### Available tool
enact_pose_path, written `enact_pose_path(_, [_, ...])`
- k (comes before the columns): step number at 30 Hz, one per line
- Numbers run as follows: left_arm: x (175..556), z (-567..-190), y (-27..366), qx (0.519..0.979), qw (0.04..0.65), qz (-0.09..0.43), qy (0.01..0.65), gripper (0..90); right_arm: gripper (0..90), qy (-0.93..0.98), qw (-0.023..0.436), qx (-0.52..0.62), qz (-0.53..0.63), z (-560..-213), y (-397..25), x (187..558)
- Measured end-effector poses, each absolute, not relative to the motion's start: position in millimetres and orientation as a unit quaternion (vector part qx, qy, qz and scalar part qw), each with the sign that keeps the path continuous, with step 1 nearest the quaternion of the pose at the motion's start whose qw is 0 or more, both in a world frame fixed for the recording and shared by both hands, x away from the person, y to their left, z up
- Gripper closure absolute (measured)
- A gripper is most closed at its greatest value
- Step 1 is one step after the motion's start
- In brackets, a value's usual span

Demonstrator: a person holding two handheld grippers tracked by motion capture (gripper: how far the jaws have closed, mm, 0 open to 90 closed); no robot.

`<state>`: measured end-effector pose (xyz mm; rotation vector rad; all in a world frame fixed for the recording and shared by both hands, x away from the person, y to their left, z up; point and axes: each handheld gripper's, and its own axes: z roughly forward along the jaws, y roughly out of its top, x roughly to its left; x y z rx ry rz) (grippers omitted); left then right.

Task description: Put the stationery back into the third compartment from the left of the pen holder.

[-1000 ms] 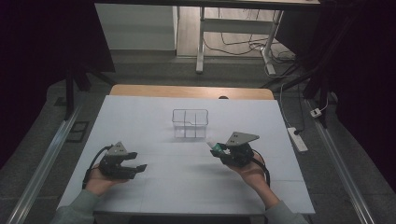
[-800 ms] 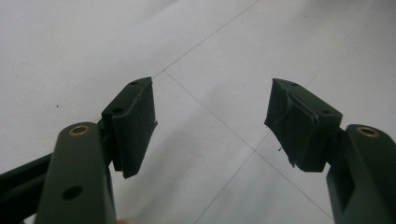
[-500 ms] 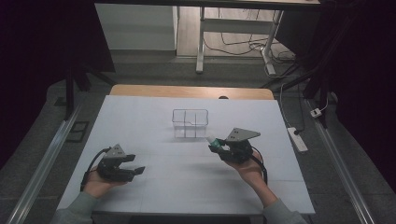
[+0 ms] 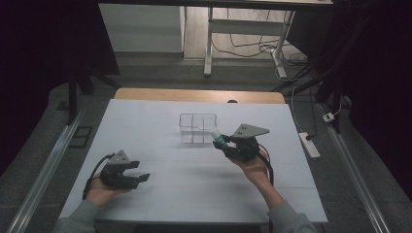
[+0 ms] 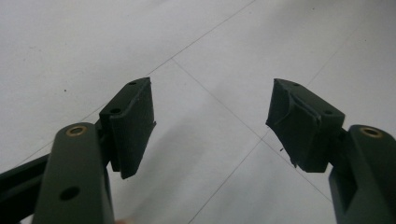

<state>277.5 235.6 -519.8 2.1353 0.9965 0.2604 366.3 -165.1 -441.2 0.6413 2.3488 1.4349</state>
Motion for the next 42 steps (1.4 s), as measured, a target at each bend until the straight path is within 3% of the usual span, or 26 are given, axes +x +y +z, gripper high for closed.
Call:
enact_pose_path(26, [280.5, -521.8, 235.5, 0.839, 0.372, 0.096, 0.386, 30.8, 64.3, 0.777, 0.17, 0.266, 0.544, -430.1, -135.8, 432.8])
enact_pose_path(42, [281.4, -523.4, 235.8, 0.84, 0.369, 0.094, 0.386, 30.7, 64.1, 0.757, 0.164, 0.302, 0.555, -450.2, -122.6, 466.1])
